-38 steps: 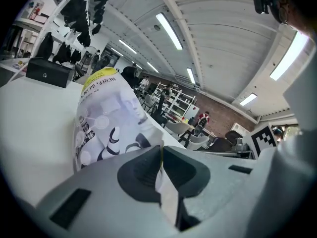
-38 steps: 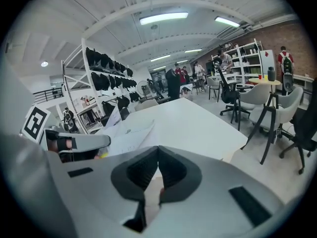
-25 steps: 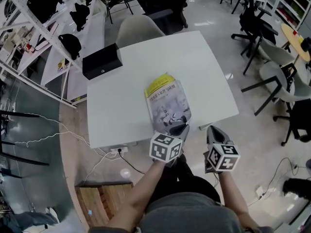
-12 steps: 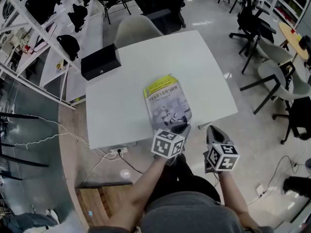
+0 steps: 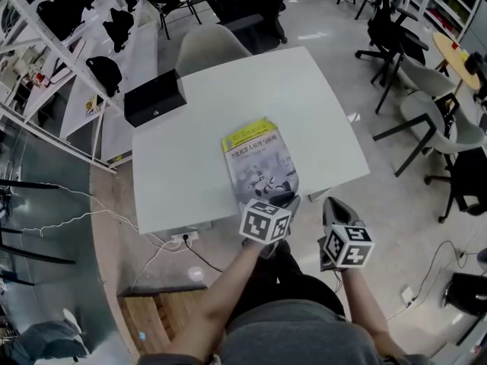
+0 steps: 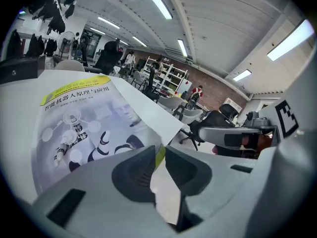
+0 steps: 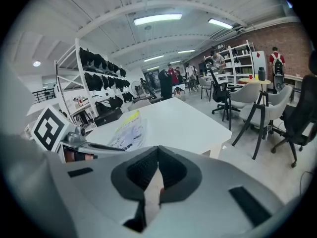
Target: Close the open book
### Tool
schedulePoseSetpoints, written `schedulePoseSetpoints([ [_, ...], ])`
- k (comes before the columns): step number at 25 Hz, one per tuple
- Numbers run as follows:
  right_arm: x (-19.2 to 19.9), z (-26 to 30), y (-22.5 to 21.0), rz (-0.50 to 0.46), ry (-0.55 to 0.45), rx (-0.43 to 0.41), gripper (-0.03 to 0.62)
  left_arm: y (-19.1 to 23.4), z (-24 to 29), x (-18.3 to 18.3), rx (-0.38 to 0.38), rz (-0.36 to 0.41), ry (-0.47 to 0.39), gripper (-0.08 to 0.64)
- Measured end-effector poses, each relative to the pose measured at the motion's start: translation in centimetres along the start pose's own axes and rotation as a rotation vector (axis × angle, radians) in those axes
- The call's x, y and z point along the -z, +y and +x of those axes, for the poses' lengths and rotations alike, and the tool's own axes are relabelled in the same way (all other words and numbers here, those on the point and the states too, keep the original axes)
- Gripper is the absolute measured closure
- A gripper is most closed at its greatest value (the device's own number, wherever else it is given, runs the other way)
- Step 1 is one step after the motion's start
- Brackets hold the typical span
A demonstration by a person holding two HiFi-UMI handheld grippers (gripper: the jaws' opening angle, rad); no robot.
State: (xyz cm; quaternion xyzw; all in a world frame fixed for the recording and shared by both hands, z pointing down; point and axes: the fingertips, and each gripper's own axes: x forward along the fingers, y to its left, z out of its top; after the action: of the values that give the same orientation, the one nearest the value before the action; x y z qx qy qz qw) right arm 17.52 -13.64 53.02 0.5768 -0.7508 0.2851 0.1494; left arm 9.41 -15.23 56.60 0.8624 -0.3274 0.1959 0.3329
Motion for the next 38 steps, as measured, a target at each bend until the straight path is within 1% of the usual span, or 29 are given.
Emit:
schedulePoseSetpoints([
  [7, 0.4, -0.5, -0.8, 0.009, -0.001, 0.012, 0.588, -0.2, 1.2, 1.1, -0.023, 0.014, 0.04, 0.502],
  [14, 0.7, -0.7, -1.2, 0.022, 0.0, 0.019, 0.588, -0.2, 1.7, 1.6, -0.05, 0.043, 0.089, 0.482],
  [20, 0.8, -0.8, -1.1, 0.02, -0.001, 0.012, 0.588, -0.6, 1.8, 1.7, -0.044, 0.058, 0.1, 0.45],
  [24, 0.7, -0.7, -0.7, 0.018, -0.002, 0.005, 0.588, -0.7, 1.1, 1.9, -0.05, 0.074, 0.1, 0.448],
  [27, 0.7, -0.5, -0.6, 0.015, -0.003, -0.002, 0.588, -0.7, 0.2, 2.2, -0.058, 0.084, 0.091, 0.448],
  [31, 0.5, -0.4, -0.2, 0.008, -0.009, -0.016, 0.588, -0.2, -1.7, 2.3, -0.076, 0.073, 0.059, 0.448],
  [38, -0.4, 0.1, 1.9, -0.019, -0.016, -0.068, 0.588, 2.4, -5.9, 1.4, -0.181, 0.035, -0.037, 0.449],
])
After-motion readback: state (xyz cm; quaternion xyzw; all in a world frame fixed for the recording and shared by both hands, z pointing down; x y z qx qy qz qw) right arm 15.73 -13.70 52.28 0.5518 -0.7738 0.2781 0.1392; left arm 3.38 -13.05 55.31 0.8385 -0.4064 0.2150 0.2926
